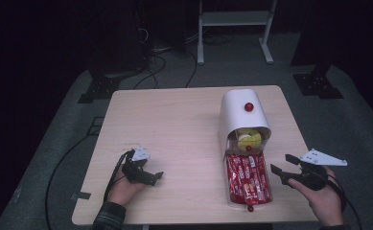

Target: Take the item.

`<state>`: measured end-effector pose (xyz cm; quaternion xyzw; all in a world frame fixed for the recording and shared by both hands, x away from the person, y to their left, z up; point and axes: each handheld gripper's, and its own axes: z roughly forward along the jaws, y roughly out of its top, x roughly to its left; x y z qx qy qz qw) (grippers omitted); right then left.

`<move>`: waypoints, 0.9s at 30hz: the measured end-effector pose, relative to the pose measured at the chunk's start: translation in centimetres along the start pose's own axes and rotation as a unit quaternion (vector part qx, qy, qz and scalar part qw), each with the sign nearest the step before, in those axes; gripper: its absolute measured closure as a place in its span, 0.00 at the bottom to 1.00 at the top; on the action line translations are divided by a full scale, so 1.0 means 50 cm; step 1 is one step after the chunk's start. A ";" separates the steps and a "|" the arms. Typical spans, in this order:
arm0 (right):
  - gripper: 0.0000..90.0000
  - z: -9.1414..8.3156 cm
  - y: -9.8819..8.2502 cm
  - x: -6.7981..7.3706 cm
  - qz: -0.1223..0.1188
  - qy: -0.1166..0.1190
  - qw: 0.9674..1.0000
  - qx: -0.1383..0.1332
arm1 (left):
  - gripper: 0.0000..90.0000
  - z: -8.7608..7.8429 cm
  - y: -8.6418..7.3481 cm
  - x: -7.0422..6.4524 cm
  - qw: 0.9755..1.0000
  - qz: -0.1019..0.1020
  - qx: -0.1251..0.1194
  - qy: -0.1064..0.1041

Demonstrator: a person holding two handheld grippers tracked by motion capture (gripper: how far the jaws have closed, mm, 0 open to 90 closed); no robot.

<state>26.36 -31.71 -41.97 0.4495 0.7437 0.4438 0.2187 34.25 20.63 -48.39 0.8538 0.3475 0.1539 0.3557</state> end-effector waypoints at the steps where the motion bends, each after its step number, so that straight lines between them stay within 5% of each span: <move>1: 0.30 0.000 0.001 0.002 -0.001 0.002 1.000 -0.001 | 0.00 0.000 0.000 0.000 1.000 0.000 0.000 0.000; 27: 0.33 0.005 0.010 0.031 -0.011 0.024 1.000 0.000 | 0.00 0.000 0.000 0.000 1.000 0.000 0.000 0.000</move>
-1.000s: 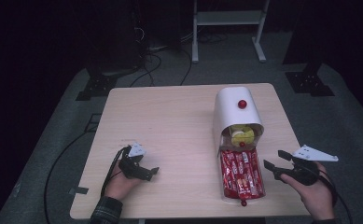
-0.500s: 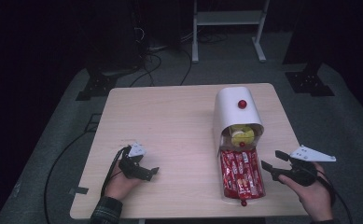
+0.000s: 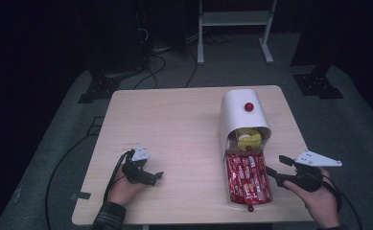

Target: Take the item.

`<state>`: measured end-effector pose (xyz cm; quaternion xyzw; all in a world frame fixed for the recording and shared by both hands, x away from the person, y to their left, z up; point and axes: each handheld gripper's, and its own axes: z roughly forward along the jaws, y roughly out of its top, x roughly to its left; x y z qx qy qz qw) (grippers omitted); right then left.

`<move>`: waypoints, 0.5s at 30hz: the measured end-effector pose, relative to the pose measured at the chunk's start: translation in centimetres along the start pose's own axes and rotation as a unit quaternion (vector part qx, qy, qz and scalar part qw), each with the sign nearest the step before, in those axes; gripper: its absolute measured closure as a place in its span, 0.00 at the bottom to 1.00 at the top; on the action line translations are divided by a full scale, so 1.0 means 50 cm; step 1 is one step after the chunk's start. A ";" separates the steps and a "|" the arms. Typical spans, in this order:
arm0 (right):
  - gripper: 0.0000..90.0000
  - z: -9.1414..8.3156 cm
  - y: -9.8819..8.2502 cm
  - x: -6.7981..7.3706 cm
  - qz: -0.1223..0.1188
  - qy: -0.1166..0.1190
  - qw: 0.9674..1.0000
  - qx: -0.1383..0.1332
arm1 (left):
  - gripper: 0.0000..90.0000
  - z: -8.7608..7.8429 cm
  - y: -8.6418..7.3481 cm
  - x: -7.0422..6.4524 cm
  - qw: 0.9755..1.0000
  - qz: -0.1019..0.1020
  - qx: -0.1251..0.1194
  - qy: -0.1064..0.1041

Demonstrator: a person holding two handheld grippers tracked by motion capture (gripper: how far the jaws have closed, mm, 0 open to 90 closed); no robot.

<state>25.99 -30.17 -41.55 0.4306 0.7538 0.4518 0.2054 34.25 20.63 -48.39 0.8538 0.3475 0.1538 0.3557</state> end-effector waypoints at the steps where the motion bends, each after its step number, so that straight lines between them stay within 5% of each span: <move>1: 0.33 0.001 0.000 0.002 -0.001 0.003 1.000 0.001 | 0.00 0.000 0.000 0.000 1.000 0.000 0.000 0.000; 15: 0.37 0.013 0.006 0.025 -0.013 0.023 1.000 0.001 | 0.00 0.000 0.000 0.000 1.000 0.000 0.000 0.000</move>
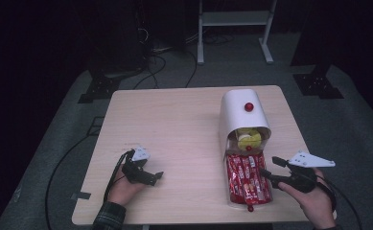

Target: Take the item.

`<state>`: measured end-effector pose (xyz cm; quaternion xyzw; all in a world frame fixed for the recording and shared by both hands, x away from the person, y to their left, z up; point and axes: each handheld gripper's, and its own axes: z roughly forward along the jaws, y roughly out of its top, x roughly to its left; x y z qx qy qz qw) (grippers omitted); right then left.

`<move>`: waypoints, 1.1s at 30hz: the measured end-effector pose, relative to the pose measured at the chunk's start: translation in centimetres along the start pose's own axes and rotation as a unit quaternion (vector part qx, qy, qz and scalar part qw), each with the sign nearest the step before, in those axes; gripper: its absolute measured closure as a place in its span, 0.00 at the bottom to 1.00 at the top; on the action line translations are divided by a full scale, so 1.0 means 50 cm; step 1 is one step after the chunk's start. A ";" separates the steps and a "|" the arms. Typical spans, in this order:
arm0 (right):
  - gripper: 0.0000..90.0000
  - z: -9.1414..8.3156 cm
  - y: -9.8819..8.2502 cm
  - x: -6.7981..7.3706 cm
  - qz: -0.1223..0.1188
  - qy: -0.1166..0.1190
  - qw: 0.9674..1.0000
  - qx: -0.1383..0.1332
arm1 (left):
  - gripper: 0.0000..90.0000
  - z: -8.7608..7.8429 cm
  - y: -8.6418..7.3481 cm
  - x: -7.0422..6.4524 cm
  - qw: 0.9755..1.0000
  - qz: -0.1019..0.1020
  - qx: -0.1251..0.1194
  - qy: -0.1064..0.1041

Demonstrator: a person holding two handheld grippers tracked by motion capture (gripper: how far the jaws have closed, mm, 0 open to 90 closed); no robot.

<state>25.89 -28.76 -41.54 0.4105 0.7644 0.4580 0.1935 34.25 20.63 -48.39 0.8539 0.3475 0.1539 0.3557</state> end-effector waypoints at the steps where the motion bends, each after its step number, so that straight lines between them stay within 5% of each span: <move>1: 0.38 0.001 0.000 0.001 -0.001 0.002 1.000 -0.001 | 0.00 0.000 0.000 0.000 1.000 0.000 0.000 0.000; 33: 0.48 0.047 -0.002 0.037 -0.030 0.032 0.999 0.020 | 0.00 0.000 0.000 0.000 1.000 0.000 0.000 0.000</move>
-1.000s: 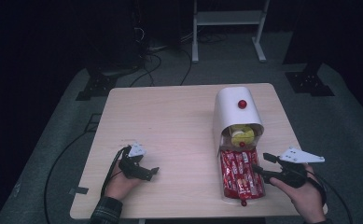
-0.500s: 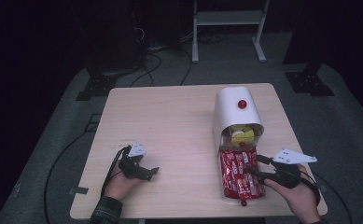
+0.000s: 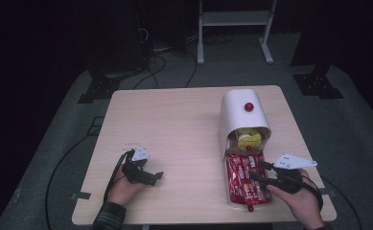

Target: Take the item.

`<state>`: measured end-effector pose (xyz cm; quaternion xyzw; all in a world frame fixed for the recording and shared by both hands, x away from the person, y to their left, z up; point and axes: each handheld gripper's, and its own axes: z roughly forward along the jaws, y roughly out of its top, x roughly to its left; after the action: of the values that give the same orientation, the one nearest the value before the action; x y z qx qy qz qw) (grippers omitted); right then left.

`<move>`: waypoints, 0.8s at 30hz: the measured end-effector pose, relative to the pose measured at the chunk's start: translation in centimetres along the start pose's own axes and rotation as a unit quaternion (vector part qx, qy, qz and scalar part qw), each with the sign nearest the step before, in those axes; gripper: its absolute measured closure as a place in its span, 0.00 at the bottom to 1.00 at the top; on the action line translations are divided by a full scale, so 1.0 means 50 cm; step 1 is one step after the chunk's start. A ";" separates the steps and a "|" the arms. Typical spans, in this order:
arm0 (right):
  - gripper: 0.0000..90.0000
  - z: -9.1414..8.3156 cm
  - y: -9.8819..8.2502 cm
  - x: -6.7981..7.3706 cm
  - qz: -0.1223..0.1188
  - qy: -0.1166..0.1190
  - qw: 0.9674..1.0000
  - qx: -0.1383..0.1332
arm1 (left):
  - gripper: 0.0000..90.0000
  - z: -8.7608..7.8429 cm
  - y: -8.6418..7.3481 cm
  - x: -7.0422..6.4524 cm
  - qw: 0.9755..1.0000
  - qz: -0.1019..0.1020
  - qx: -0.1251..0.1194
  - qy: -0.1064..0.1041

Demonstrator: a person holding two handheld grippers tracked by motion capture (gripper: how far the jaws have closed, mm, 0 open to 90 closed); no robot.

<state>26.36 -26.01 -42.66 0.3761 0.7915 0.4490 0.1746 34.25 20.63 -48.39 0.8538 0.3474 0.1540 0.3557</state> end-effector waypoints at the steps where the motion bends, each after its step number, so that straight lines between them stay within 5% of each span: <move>1: 0.48 0.002 -0.001 0.001 0.000 0.001 1.000 0.002 | 0.00 0.000 0.000 0.000 1.000 0.000 0.000 0.000; 14: 0.52 0.018 -0.003 0.011 -0.020 -0.007 1.000 0.020 | 0.00 0.000 0.000 0.000 1.000 0.000 0.000 0.000; 24: 0.64 0.023 -0.005 0.013 -0.009 0.007 1.000 0.029 | 0.00 0.000 0.000 0.000 1.000 0.000 0.000 0.000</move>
<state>26.53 -24.91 -43.44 0.3707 0.8089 0.4266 0.1623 34.25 20.63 -48.39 0.8539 0.3475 0.1539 0.3557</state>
